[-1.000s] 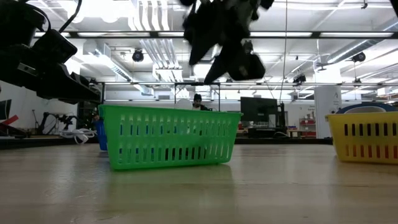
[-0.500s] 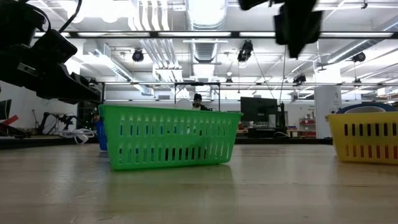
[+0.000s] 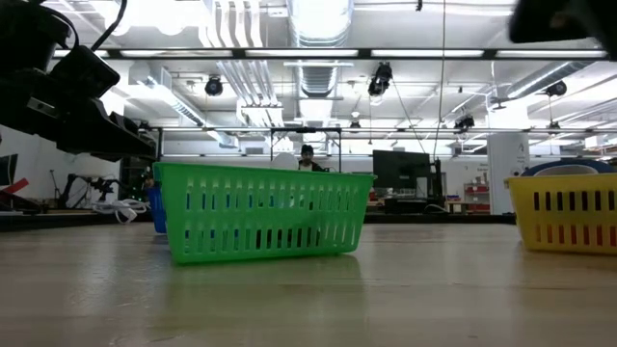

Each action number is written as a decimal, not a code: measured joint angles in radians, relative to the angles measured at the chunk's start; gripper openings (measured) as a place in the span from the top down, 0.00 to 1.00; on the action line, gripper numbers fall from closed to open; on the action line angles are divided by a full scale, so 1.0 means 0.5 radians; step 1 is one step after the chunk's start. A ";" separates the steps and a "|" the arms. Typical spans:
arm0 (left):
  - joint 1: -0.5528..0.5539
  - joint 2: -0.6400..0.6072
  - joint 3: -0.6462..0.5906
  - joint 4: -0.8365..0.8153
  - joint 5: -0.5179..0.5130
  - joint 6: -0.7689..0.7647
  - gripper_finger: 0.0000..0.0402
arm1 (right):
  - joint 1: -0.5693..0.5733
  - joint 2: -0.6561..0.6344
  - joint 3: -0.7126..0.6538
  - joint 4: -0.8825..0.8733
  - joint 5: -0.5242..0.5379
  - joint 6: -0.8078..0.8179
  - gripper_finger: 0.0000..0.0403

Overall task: Pick and place Stapler, Stapler remover, tape
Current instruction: Put the blue staple remover into the green bin

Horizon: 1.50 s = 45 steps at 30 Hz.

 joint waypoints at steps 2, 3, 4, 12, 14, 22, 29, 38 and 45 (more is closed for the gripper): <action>0.000 0.000 0.000 -0.001 0.000 0.000 0.91 | 0.068 0.001 -0.046 -0.002 0.008 0.024 0.65; 0.000 0.000 0.000 0.000 0.000 0.000 0.91 | 0.096 0.001 -0.070 0.000 0.009 0.072 0.65; 0.000 0.000 0.000 0.000 0.000 0.000 0.91 | 0.123 0.001 -0.090 0.000 0.011 0.128 0.66; 0.000 0.000 0.000 0.000 0.001 0.000 0.91 | 0.284 0.002 -0.211 0.007 0.232 -0.295 0.70; 0.000 0.000 0.000 -0.001 0.000 0.000 0.91 | 0.282 0.002 -0.258 0.008 0.235 -0.301 0.70; 0.000 0.000 0.000 -0.001 0.000 0.000 0.91 | 0.282 0.002 -0.373 0.079 0.234 -0.365 0.73; 0.000 0.000 0.000 -0.001 0.000 0.000 0.91 | 0.280 0.010 -0.378 0.277 0.398 -0.556 0.72; 0.000 0.000 0.000 -0.001 0.000 0.000 0.91 | 0.280 0.014 -0.456 0.418 0.421 -0.540 0.73; 0.000 0.000 0.000 0.000 0.000 0.000 0.91 | 0.281 0.014 -0.510 0.437 0.420 -0.515 0.72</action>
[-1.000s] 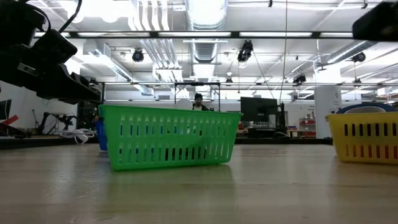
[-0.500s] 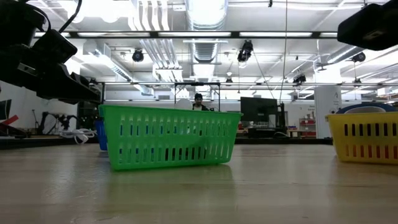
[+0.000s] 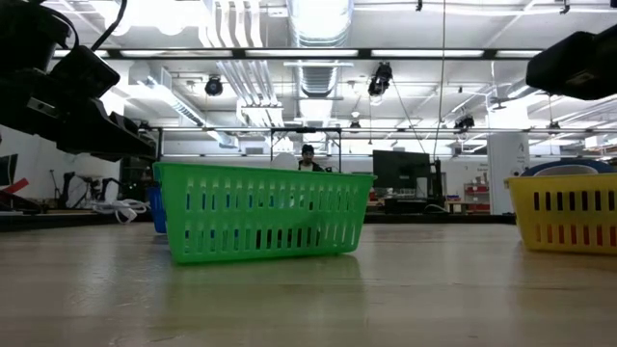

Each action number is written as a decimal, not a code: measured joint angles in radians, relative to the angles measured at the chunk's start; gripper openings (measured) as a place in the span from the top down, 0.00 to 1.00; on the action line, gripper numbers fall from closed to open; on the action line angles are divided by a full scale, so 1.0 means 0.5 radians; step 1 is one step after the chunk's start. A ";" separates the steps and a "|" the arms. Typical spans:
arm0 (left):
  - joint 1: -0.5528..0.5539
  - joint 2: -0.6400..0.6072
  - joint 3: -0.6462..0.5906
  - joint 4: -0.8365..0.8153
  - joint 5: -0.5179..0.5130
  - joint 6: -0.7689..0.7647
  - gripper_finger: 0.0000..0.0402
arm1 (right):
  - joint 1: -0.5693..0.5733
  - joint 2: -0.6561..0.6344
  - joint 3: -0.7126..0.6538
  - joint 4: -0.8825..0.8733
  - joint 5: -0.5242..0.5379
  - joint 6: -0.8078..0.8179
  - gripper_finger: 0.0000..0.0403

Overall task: Pick and place Stapler, Stapler remover, tape
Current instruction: Put the blue staple remover into the green bin

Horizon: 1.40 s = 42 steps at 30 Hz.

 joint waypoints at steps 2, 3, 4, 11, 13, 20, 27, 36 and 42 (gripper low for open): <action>0.000 0.000 0.000 0.000 0.000 0.000 0.91 | 0.000 0.000 -0.013 0.000 0.000 0.001 0.73; 0.000 0.000 0.000 0.000 0.000 0.000 0.91 | 0.000 0.000 -0.015 0.002 -0.001 0.004 0.73; 0.000 0.000 0.000 -0.001 0.000 0.000 0.91 | 0.001 0.000 -0.016 0.006 -0.006 0.004 0.74; 0.000 0.000 0.000 -0.001 0.000 0.000 0.91 | 0.022 0.000 -0.072 0.056 -0.037 0.005 0.76; 0.000 0.000 0.000 -0.001 0.000 0.000 0.91 | 0.022 0.000 -0.089 0.084 -0.047 0.004 0.76; 0.000 0.000 0.000 0.000 0.000 0.000 0.91 | 0.021 0.000 -0.172 0.151 -0.062 0.073 0.75; 0.000 0.000 0.000 0.000 0.000 0.000 0.91 | 0.021 -0.001 -0.191 0.162 -0.067 0.098 0.77; 0.000 0.000 0.000 0.000 0.000 0.000 0.91 | 0.021 -0.001 -0.226 0.214 -0.067 0.111 0.86; 0.000 0.000 0.000 -0.001 0.000 0.000 0.91 | 0.014 -0.004 -0.238 0.213 -0.103 0.111 0.94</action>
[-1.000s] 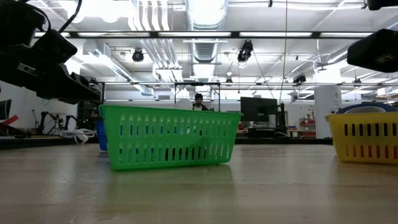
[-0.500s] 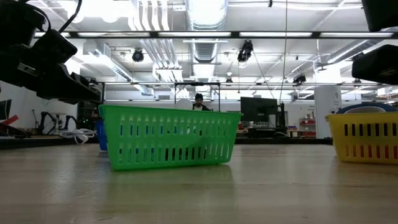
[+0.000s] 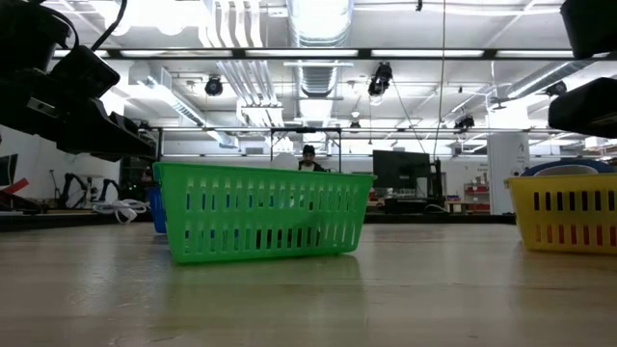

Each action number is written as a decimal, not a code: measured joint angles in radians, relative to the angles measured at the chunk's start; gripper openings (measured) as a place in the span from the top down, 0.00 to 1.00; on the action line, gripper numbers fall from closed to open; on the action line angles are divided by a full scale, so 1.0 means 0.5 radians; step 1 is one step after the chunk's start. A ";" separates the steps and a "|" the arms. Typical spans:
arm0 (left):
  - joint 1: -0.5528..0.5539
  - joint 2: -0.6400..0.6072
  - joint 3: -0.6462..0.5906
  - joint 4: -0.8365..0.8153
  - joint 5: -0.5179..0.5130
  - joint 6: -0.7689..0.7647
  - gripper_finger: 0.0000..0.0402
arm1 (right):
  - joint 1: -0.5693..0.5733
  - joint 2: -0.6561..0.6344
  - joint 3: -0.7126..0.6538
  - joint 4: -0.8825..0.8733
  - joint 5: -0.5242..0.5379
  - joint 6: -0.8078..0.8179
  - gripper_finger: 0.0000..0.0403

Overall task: Pick and place Stapler, Stapler remover, tape
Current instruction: Put the blue staple remover into the green bin

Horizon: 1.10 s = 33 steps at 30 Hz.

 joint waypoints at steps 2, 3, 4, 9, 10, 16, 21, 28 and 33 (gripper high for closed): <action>0.000 0.000 0.000 0.000 0.000 0.000 0.91 | -0.007 0.000 0.024 -0.010 -0.017 -0.001 0.97; 0.000 0.000 0.000 0.000 0.000 0.000 0.91 | -0.014 0.000 0.041 -0.009 -0.017 -0.002 0.97; 0.000 0.000 0.000 0.001 -0.001 0.000 0.91 | -0.021 0.000 0.059 -0.010 -0.018 -0.003 0.98; 0.000 0.000 0.000 0.000 0.000 0.000 0.91 | -0.088 0.000 0.195 -0.018 0.010 -0.043 0.98; 0.000 0.000 0.000 0.000 0.000 0.000 0.91 | -0.103 0.000 0.227 -0.017 0.030 -0.057 0.98; 0.000 0.000 0.000 0.001 0.000 0.000 0.91 | -0.244 0.000 0.409 -0.019 0.158 -0.233 0.98; 0.000 0.000 0.000 0.001 0.000 0.000 0.91 | -0.404 0.000 0.527 -0.020 0.227 -0.402 0.98; 0.000 0.000 0.000 0.001 0.000 0.000 0.91 | -0.617 0.000 0.690 0.003 0.199 -0.675 0.98; 0.000 0.000 0.000 0.000 0.000 0.000 0.91 | -0.748 0.000 0.738 0.104 0.136 -0.788 0.98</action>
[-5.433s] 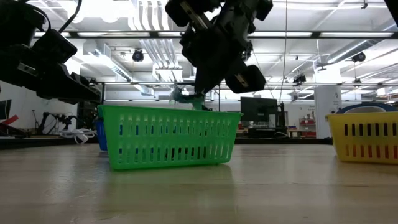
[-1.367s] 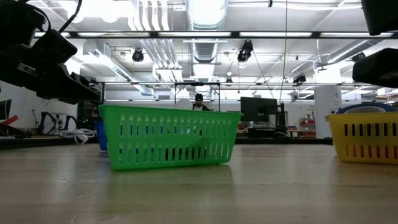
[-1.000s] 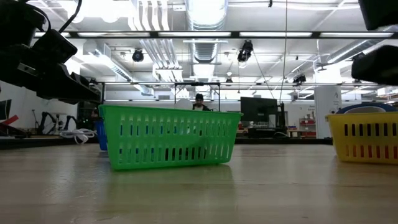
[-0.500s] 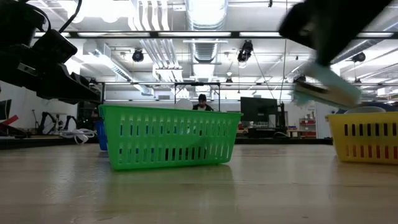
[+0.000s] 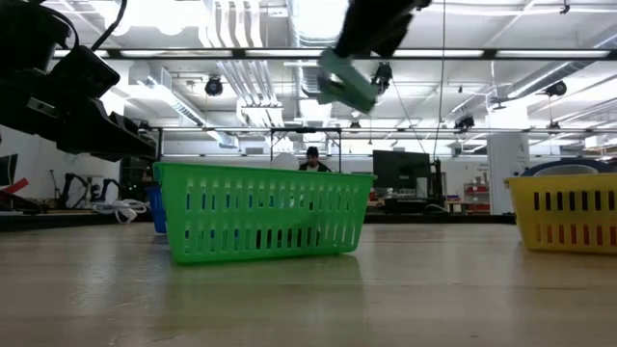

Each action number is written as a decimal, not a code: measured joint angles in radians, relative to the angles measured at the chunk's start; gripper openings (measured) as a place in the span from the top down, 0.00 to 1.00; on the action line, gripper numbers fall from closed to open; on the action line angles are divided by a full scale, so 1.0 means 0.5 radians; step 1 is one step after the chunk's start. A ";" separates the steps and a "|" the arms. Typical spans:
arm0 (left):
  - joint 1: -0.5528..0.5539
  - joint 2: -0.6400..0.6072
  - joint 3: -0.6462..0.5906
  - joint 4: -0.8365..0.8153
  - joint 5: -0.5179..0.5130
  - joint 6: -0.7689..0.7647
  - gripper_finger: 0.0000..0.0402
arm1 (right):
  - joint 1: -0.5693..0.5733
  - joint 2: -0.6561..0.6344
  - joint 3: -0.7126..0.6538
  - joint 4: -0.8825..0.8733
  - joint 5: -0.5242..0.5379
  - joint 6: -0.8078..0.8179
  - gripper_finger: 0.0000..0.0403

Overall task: Pick and place Stapler, Stapler remover, tape
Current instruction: Put the blue staple remover into the green bin

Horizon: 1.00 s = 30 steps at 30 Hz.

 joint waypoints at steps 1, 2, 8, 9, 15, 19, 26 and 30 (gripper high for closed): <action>0.000 0.000 0.000 0.001 -0.001 0.000 0.91 | -0.024 0.000 0.001 0.029 -0.018 -0.001 0.98; 0.000 0.000 0.000 0.001 -0.001 0.000 0.91 | -0.046 0.000 0.000 0.056 -0.036 -0.001 0.98; 0.000 0.000 0.000 0.001 0.000 0.000 0.91 | -0.133 0.025 -0.022 0.171 -0.083 -0.008 0.98; 0.000 0.000 0.000 0.000 0.000 0.000 0.91 | -0.140 0.041 -0.022 0.171 -0.089 -0.008 0.98; 0.000 0.000 0.000 0.000 0.000 0.000 0.91 | -0.160 0.184 -0.022 0.235 -0.209 -0.037 0.98; 0.000 0.000 0.000 0.001 -0.001 0.000 0.91 | -0.163 0.204 -0.022 0.243 -0.155 -0.011 0.98; 0.000 0.000 0.000 0.001 0.000 0.000 0.91 | -0.223 0.201 -0.027 0.242 -0.155 -0.021 0.98; 0.000 0.000 0.000 0.001 0.000 0.000 0.91 | -0.259 0.201 -0.029 0.245 -0.254 -0.030 0.98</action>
